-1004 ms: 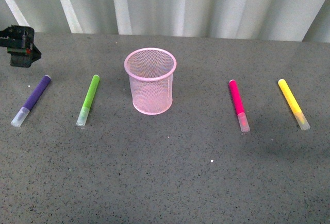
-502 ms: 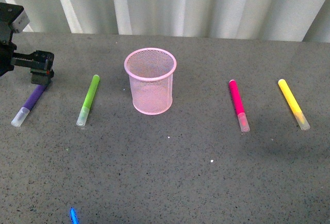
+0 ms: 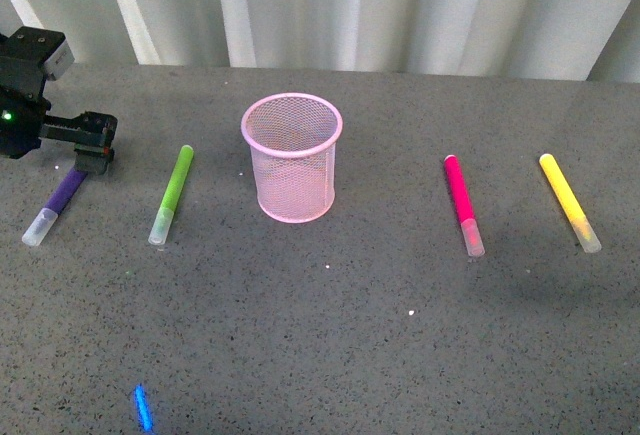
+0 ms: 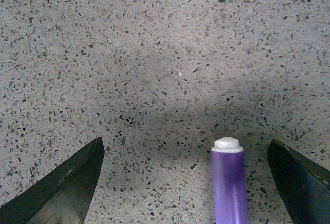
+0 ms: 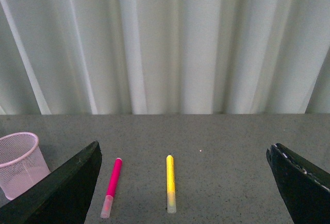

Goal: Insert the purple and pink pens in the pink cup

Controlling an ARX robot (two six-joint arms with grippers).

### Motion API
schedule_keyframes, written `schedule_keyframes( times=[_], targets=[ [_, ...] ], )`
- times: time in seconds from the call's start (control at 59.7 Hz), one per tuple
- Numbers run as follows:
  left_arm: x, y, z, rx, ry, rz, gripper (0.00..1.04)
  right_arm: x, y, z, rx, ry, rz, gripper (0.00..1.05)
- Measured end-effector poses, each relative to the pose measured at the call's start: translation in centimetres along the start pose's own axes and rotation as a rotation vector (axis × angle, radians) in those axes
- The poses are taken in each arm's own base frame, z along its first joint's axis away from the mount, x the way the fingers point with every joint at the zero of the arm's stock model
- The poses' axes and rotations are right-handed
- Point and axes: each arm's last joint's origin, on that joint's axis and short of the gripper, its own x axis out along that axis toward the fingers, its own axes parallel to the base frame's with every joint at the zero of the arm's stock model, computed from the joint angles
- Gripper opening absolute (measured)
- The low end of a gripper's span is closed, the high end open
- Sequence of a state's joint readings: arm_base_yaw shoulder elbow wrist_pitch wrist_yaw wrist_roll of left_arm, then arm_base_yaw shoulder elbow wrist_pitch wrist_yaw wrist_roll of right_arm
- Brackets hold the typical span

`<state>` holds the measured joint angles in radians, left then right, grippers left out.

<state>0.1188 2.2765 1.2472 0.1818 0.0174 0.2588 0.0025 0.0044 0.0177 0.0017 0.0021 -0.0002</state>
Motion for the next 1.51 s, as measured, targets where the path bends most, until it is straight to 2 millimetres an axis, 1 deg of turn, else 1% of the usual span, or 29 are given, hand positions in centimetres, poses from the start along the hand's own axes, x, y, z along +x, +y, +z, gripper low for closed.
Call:
schedule_keyframes(
  times=[0.318, 0.352, 0.385, 0.485, 0.519, 0.603, 0.686, 0.77, 0.837, 0.87, 1.038, 1.189, 1.272, 1.389, 1.44, 1.473, 1.507],
  targets=[
    [0.4, -0.1, 0.2, -0.016, 0.014, -0.011, 0.98, 0.0, 0.0, 0.0, 0.0, 0.0, 0.0, 0.98],
    [0.4, -0.1, 0.2, -0.017, 0.014, -0.013, 0.96, 0.0, 0.0, 0.0, 0.0, 0.0, 0.0, 0.98],
    [0.4, -0.2, 0.2, -0.022, 0.014, -0.016, 0.91, 0.0, 0.0, 0.0, 0.0, 0.0, 0.0, 0.98],
    [0.4, -0.5, 0.0, -0.043, 0.02, -0.029, 0.7, 0.0, 0.0, 0.0, 0.0, 0.0, 0.0, 0.98],
    [0.4, -0.6, 0.0, -0.053, 0.021, -0.041, 0.6, 0.0, 0.0, 0.0, 0.0, 0.0, 0.0, 0.98],
    [0.4, -0.7, -0.1, -0.061, 0.022, -0.055, 0.47, 0.0, 0.0, 0.0, 0.0, 0.0, 0.0, 0.98],
    [0.4, -0.8, -0.1, -0.064, 0.027, -0.062, 0.36, 0.0, 0.0, 0.0, 0.0, 0.0, 0.0, 0.98],
    [0.4, -0.8, -0.3, -0.07, 0.041, -0.067, 0.22, 0.0, 0.0, 0.0, 0.0, 0.0, 0.0, 0.98],
    [0.3, -0.7, -0.3, -0.074, 0.042, -0.069, 0.15, 0.0, 0.0, 0.0, 0.0, 0.0, 0.0, 0.98],
    [0.2, -0.7, -0.3, -0.075, 0.042, -0.07, 0.14, 0.0, 0.0, 0.0, 0.0, 0.0, 0.0, 0.98],
    [-0.3, -0.6, -0.4, -0.081, 0.046, -0.079, 0.13, 0.0, 0.0, 0.0, 0.0, 0.0, 0.0, 0.98],
    [-1.3, -0.7, -0.6, -0.104, 0.051, -0.108, 0.13, 0.0, 0.0, 0.0, 0.0, 0.0, 0.0, 0.98],
    [-2.1, -1.0, -0.4, -0.108, 0.036, -0.132, 0.13, 0.0, 0.0, 0.0, 0.0, 0.0, 0.0, 0.98],
    [-4.2, -1.9, 0.9, -0.105, -0.058, -0.173, 0.13, 0.0, 0.0, 0.0, 0.0, 0.0, 0.0, 0.98],
    [-6.0, -2.8, 2.4, -0.081, -0.169, -0.168, 0.13, 0.0, 0.0, 0.0, 0.0, 0.0, 0.0, 0.98],
    [-7.8, -3.6, 3.9, -0.073, -0.295, -0.142, 0.13, 0.0, 0.0, 0.0, 0.0, 0.0, 0.0, 0.98],
    [-9.3, -4.4, 5.0, -0.089, -0.402, -0.161, 0.13, 0.0, 0.0, 0.0, 0.0, 0.0, 0.0, 0.98]
  ],
)
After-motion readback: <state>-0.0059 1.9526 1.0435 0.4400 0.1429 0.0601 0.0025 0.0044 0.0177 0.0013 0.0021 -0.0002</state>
